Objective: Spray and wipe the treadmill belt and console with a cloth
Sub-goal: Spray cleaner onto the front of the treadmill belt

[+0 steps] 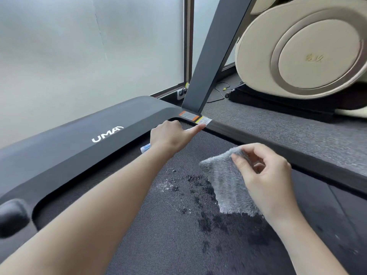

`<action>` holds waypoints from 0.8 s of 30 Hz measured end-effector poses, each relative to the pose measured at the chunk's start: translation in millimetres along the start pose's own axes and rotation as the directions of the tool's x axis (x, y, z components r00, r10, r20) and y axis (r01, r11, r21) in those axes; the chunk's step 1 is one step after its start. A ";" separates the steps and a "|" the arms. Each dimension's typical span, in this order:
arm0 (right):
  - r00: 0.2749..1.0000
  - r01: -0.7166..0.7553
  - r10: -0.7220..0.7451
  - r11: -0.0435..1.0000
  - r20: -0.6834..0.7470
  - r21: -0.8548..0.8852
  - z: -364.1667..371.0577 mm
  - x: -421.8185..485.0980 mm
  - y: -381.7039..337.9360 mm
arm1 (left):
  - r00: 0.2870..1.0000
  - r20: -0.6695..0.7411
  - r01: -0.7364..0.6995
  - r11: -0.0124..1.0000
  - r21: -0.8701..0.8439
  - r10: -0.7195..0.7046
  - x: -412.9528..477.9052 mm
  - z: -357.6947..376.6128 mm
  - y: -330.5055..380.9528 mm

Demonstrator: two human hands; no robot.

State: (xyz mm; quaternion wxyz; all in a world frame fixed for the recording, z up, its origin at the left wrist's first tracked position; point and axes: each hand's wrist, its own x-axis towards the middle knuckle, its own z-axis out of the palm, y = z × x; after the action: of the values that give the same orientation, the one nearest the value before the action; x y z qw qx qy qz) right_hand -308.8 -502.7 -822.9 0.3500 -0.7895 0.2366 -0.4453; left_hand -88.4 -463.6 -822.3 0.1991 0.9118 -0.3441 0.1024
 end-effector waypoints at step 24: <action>0.999 0.008 -0.008 1.000 -0.031 -0.027 -63.2 -52.3 -24.4 | 0.989 -0.113 0.100 0.995 0.028 -0.096 -131.8 -39.9 -67.6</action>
State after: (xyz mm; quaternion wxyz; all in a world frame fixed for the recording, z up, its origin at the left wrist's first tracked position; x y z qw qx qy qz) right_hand -387.9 -472.7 -809.7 0.3337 -0.7881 0.2450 -0.4556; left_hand -143.0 -322.8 -848.9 0.2072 0.9237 -0.2856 0.1490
